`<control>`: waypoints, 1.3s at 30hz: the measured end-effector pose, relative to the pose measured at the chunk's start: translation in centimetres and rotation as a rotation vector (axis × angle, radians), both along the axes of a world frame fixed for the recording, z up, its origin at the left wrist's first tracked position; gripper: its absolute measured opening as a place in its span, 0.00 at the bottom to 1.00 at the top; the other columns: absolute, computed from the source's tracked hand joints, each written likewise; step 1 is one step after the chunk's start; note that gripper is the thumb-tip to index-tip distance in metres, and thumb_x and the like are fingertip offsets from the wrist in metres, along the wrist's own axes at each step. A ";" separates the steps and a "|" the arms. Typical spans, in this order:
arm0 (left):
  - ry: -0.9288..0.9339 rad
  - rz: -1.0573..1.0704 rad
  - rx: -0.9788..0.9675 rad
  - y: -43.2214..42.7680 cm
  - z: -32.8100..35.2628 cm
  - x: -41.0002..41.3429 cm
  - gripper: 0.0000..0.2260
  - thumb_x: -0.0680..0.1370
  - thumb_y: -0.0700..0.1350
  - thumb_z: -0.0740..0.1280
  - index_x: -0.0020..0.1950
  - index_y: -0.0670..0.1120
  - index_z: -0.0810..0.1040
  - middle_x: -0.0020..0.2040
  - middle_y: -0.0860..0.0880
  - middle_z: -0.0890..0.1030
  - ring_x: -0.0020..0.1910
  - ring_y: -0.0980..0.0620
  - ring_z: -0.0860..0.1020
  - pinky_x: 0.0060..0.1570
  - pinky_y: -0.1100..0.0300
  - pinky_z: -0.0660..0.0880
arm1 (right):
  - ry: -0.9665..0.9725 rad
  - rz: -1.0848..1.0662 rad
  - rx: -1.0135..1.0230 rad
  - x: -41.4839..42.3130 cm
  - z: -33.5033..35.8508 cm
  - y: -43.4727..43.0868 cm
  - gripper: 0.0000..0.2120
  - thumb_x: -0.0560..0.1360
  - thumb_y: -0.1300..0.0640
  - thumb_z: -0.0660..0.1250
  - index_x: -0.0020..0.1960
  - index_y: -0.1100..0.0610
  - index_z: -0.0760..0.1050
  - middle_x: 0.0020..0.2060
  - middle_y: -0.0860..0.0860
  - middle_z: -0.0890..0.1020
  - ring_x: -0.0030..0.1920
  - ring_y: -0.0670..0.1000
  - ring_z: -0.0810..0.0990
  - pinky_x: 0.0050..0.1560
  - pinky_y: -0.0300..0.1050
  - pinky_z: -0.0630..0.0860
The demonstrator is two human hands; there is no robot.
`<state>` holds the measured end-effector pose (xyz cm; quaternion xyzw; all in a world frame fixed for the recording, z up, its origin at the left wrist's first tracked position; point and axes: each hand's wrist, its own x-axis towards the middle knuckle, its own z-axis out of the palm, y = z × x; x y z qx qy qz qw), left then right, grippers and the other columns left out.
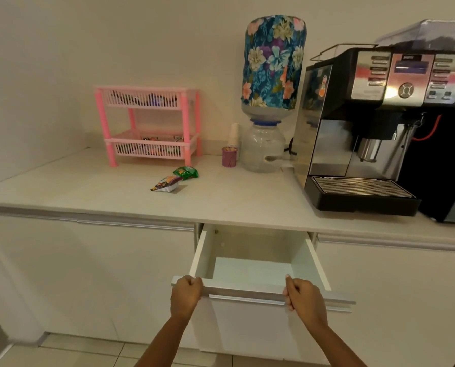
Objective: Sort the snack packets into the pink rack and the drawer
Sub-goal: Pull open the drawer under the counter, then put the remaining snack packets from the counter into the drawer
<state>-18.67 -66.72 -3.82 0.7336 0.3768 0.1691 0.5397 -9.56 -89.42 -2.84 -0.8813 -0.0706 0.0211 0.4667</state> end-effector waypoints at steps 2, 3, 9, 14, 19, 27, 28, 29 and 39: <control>0.009 -0.008 0.138 0.8 0.7 -0.3 0.15 0.78 0.41 0.60 0.31 0.43 0.69 0.34 0.43 0.76 0.36 0.44 0.74 0.39 0.58 0.70 | -0.055 0.069 -0.079 -0.5 0.9 2.0 0.21 0.79 0.51 0.58 0.29 0.56 0.75 0.27 0.52 0.82 0.29 0.52 0.81 0.37 0.44 0.78; 0.014 -0.008 0.217 1.1 1.0 -0.4 0.15 0.78 0.41 0.60 0.31 0.44 0.68 0.32 0.44 0.74 0.34 0.46 0.73 0.37 0.59 0.68 | -0.074 0.106 -0.123 -0.7 1.2 3.0 0.21 0.79 0.51 0.58 0.30 0.56 0.75 0.29 0.50 0.82 0.30 0.51 0.82 0.38 0.44 0.78; 0.033 -0.006 0.592 4.3 3.2 -0.7 0.12 0.79 0.44 0.59 0.37 0.42 0.73 0.36 0.44 0.78 0.34 0.50 0.75 0.35 0.60 0.69 | -0.165 0.241 -0.248 -0.7 2.0 9.2 0.19 0.79 0.51 0.57 0.31 0.52 0.73 0.27 0.44 0.78 0.26 0.41 0.74 0.31 0.31 0.67; 0.030 -0.003 0.809 8.0 4.3 0.8 0.11 0.79 0.45 0.58 0.49 0.42 0.79 0.48 0.46 0.81 0.45 0.49 0.78 0.42 0.60 0.73 | -0.246 0.310 -0.249 0.4 2.8 14.3 0.21 0.79 0.50 0.56 0.35 0.59 0.77 0.28 0.49 0.81 0.31 0.47 0.79 0.34 0.39 0.73; 0.021 -0.030 0.948 12.2 4.6 3.6 0.11 0.79 0.45 0.58 0.56 0.45 0.77 0.54 0.48 0.80 0.51 0.50 0.78 0.50 0.60 0.74 | -0.316 0.356 -0.283 3.3 3.8 19.8 0.21 0.79 0.50 0.56 0.35 0.62 0.76 0.33 0.57 0.82 0.34 0.55 0.79 0.40 0.47 0.76; 0.169 -0.102 1.014 20.0 4.8 10.0 0.18 0.80 0.49 0.55 0.69 0.47 0.67 0.67 0.48 0.72 0.65 0.52 0.71 0.61 0.60 0.69 | -0.342 0.371 -0.277 9.8 5.0 27.9 0.23 0.79 0.50 0.55 0.38 0.65 0.77 0.37 0.59 0.84 0.38 0.59 0.81 0.40 0.46 0.76; 0.205 -0.109 1.017 20.9 4.8 10.7 0.19 0.80 0.50 0.55 0.70 0.46 0.65 0.68 0.47 0.71 0.67 0.51 0.69 0.63 0.59 0.68 | -0.338 0.382 -0.279 10.7 5.1 28.8 0.22 0.79 0.51 0.55 0.38 0.65 0.77 0.37 0.59 0.84 0.38 0.59 0.81 0.39 0.46 0.76; 0.240 -0.114 1.019 21.8 4.6 11.5 0.20 0.80 0.51 0.54 0.71 0.46 0.64 0.69 0.46 0.70 0.68 0.50 0.68 0.65 0.59 0.67 | -0.332 0.395 -0.284 11.5 5.1 29.6 0.22 0.79 0.51 0.55 0.38 0.65 0.77 0.38 0.58 0.84 0.39 0.58 0.82 0.40 0.46 0.76; 0.458 -0.199 0.933 26.2 1.6 17.5 0.24 0.81 0.52 0.51 0.74 0.42 0.56 0.75 0.42 0.60 0.75 0.45 0.58 0.72 0.54 0.61 | -0.331 0.487 -0.512 17.3 1.8 34.5 0.19 0.80 0.50 0.53 0.68 0.56 0.67 0.68 0.53 0.68 0.68 0.50 0.68 0.65 0.43 0.68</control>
